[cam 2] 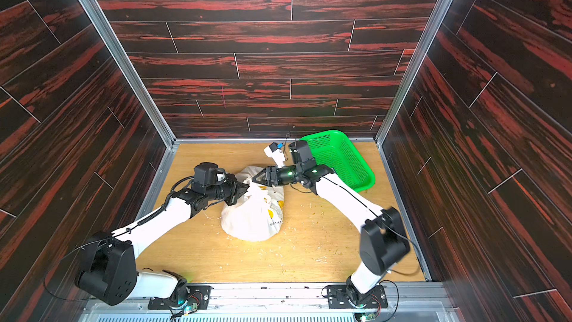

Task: Place the pineapple into a plastic bag & tie a knot
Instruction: Tie the plastic bag at the center of the board.

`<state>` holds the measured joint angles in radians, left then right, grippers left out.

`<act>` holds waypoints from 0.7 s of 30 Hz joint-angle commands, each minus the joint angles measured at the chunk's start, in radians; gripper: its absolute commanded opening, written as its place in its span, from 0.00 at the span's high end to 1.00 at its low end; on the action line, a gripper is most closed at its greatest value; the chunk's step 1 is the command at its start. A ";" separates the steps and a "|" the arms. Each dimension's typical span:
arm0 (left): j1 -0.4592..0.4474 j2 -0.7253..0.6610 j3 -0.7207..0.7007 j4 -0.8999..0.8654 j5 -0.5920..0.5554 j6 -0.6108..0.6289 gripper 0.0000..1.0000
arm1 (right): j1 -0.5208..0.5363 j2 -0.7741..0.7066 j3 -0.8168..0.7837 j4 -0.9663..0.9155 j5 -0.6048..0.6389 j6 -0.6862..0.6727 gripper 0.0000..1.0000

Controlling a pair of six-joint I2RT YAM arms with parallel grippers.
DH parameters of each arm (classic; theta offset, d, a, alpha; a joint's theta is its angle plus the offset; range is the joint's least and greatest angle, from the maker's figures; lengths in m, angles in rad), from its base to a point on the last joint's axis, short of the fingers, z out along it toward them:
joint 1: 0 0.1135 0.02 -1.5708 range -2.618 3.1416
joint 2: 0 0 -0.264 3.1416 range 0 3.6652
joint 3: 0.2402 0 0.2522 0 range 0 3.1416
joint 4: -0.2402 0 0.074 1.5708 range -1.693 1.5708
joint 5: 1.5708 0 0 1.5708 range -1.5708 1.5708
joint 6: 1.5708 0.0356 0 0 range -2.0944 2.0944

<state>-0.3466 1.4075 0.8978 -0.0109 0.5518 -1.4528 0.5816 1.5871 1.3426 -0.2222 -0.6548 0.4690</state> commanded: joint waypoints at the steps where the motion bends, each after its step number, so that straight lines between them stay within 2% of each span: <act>1: 0.008 0.001 -0.006 -0.023 0.009 0.026 1.00 | -0.012 -0.116 -0.061 -0.079 0.193 -0.068 0.34; 5: 0.009 -0.004 -0.008 -0.026 0.007 0.030 1.00 | -0.012 -0.258 -0.290 0.005 0.373 -0.114 0.38; 7: 0.009 -0.005 -0.006 -0.031 0.006 0.035 1.00 | -0.002 -0.280 -0.390 0.087 0.387 -0.151 0.40; 11: 0.009 -0.001 -0.003 -0.037 0.010 0.042 1.00 | 0.069 -0.272 -0.552 0.336 0.325 -0.290 0.41; 14: 0.010 -0.003 0.003 -0.054 0.009 0.056 1.00 | 0.077 -0.233 -0.570 0.436 0.314 -0.334 0.42; 21: 0.010 0.004 0.009 -0.063 0.002 0.066 1.00 | 0.078 -0.175 -0.555 0.490 0.339 -0.379 0.46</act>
<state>-0.3412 1.4075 0.8978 -0.0471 0.5568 -1.4078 0.6586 1.3941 0.7628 0.1864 -0.3267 0.1322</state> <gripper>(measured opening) 0.057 0.545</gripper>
